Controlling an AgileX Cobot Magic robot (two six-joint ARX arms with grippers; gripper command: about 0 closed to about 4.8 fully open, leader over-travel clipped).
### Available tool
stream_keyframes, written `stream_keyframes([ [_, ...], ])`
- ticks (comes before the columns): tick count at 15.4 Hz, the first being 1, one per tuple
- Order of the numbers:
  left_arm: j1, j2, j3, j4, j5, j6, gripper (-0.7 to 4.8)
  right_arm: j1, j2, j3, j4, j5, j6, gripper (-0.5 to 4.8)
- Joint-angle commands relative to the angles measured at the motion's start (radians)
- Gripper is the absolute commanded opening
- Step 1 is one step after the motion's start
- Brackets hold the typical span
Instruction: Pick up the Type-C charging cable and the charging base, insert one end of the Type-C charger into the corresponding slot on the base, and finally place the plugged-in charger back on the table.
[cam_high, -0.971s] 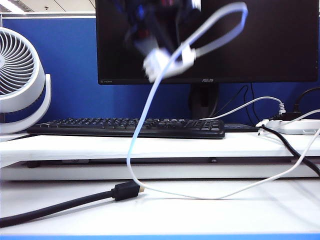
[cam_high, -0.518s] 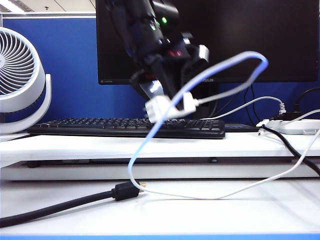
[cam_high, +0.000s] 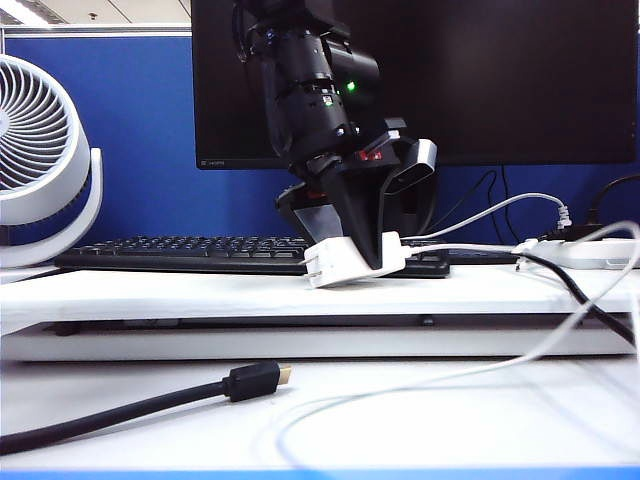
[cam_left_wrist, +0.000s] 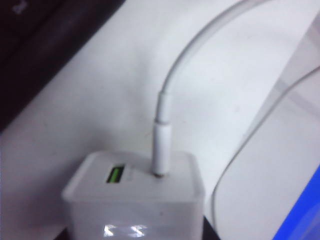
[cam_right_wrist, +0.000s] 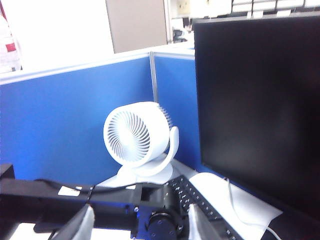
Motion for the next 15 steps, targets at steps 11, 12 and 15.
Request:
stream_keyframes([
  [11,-0.004,-0.122,0.012,-0.02,0.01,-0.045,1.58,0.0,-0.01,0.002,-0.006,0.062,-0.001,2.5],
  [12,-0.004,-0.177,0.012,-0.019,0.009,-0.052,0.21,0.0,-0.01,0.002,-0.008,0.082,-0.001,1.79],
  [15,-0.004,-0.31,0.012,-0.016,0.008,-0.053,0.06,0.0,-0.016,0.002,-0.018,0.085,-0.001,0.23],
])
